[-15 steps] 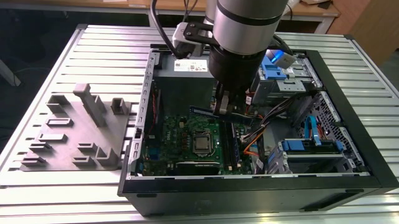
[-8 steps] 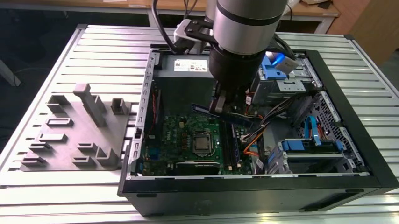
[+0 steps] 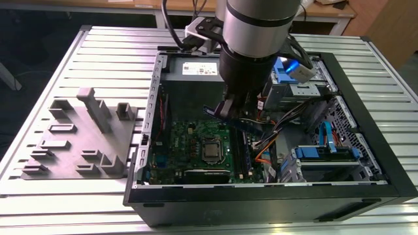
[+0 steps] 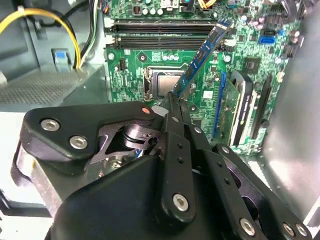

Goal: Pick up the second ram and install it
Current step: 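Insert the second ram into the second slot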

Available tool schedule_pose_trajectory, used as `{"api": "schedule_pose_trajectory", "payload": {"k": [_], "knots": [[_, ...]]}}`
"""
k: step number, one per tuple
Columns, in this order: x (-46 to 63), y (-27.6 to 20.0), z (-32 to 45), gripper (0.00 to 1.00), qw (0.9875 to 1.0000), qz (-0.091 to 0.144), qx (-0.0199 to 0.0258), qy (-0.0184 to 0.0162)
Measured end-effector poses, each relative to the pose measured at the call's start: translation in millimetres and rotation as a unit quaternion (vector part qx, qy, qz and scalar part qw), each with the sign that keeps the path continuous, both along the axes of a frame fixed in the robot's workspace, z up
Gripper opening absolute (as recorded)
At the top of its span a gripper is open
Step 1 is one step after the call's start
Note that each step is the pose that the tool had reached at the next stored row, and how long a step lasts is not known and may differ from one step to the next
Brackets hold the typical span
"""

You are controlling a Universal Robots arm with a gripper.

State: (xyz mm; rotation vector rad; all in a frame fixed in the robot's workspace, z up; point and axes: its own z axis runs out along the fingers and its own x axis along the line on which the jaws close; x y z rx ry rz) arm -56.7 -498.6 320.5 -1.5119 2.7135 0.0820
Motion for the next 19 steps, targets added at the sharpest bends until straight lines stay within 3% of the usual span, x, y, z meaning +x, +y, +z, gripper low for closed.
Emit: {"api": "schedule_pose_trajectory", "payload": {"k": [5,9,14,19], "knots": [[0.0,0.0,-0.1,0.08,0.9990,-0.046,0.0001,0.0000],[0.0,0.0,-0.1,0.08,0.9966,-0.082,0.0000,0.0000],[0.0,0.0,-0.3,0.08,0.9919,-0.127,0.0000,0.0000],[0.0,0.0,-0.4,0.08,0.9851,-0.172,0.0000,0.0000]]}}
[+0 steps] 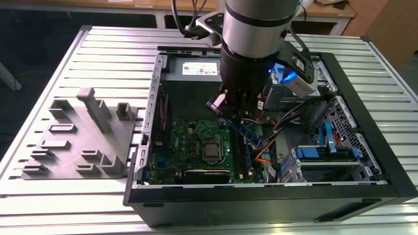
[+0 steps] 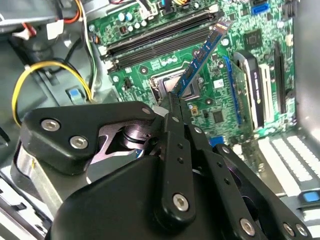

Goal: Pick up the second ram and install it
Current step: 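Insert the second ram into the second slot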

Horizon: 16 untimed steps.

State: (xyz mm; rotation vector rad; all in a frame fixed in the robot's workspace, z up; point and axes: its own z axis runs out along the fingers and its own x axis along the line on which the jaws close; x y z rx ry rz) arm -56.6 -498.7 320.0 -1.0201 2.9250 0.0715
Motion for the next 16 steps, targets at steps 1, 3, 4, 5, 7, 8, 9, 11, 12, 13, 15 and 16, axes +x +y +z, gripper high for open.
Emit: {"api": "schedule_pose_trajectory", "payload": {"k": [1,3,4,5,7,8,9,11,12,13,15,16], "knots": [[0.0,0.0,0.0,0.08,1.0000,-0.009,0.0000,0.0000],[0.0,0.0,-0.1,0.08,0.9996,-0.028,0.0000,0.0000],[0.0,0.0,-0.1,0.08,0.9993,-0.037,0.0000,0.0000],[0.0,0.0,-0.1,0.08,0.9990,-0.046,0.0000,0.0000],[0.0,0.0,-0.2,0.08,0.9980,-0.064,0.0000,0.0000],[0.0,0.0,-0.2,0.08,0.9974,-0.073,0.0000,0.0000],[0.0,0.0,-0.3,0.08,0.9967,-0.082,0.0000,0.0001],[0.0,0.0,-0.3,0.08,0.9950,-0.100,0.0000,0.0000],[0.0,0.0,-0.3,0.08,0.9940,-0.109,0.0000,0.0000],[0.0,0.0,-0.4,0.08,0.9930,-0.118,0.0000,0.0000],[0.0,0.0,-0.4,0.08,0.9907,-0.136,0.0000,0.0001],[0.0,0.0,-0.5,0.08,0.9895,-0.145,0.0000,0.0000]]}}
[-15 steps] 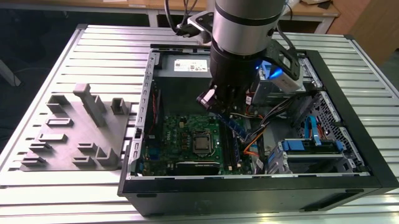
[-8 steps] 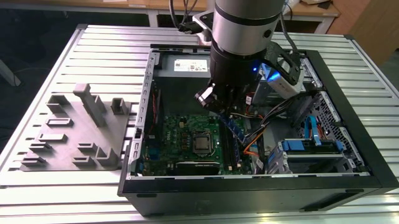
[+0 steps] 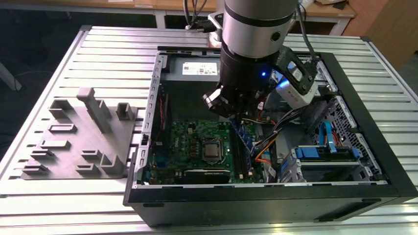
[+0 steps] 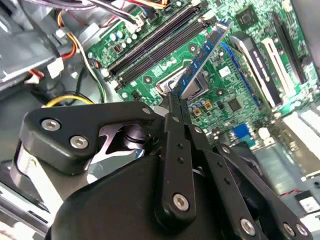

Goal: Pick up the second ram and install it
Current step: 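Insert the second ram into the second slot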

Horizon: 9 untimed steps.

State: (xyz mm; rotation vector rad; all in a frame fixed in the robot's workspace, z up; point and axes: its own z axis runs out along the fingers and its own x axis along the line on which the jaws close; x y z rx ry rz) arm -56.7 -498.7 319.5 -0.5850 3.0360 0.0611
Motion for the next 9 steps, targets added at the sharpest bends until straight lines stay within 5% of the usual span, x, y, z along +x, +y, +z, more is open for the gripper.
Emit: {"api": "schedule_pose_trajectory", "payload": {"k": [4,9], "knots": [[0.0,0.0,-0.3,0.08,0.9993,-0.037,0.0000,0.0000],[0.0,0.0,-1.6,0.08,0.9966,-0.082,0.0000,0.0000]]}}
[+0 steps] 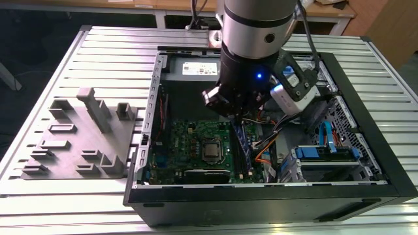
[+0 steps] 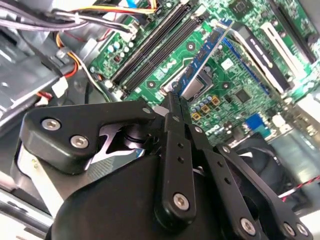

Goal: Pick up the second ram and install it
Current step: 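Insert the second ram into the second slot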

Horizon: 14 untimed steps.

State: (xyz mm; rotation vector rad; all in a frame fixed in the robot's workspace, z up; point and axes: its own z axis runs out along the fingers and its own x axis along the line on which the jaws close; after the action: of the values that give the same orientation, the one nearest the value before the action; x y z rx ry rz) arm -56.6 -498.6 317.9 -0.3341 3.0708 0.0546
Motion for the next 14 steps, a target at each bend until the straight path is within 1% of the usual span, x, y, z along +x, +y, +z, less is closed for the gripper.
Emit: {"api": "schedule_pose_trajectory", "payload": {"k": [3,6,10,14], "knots": [[0.0,0.0,-1.0,0.08,0.9996,-0.028,0.0000,0.0000],[0.0,0.0,-2.1,0.08,0.9985,-0.054,-0.0001,0.0000],[0.0,0.0,-4.4,0.08,0.9962,-0.087,0.0000,0.0000],[0.0,0.0,-7.6,0.08,0.9931,-0.117,0.0000,0.0000]]}}
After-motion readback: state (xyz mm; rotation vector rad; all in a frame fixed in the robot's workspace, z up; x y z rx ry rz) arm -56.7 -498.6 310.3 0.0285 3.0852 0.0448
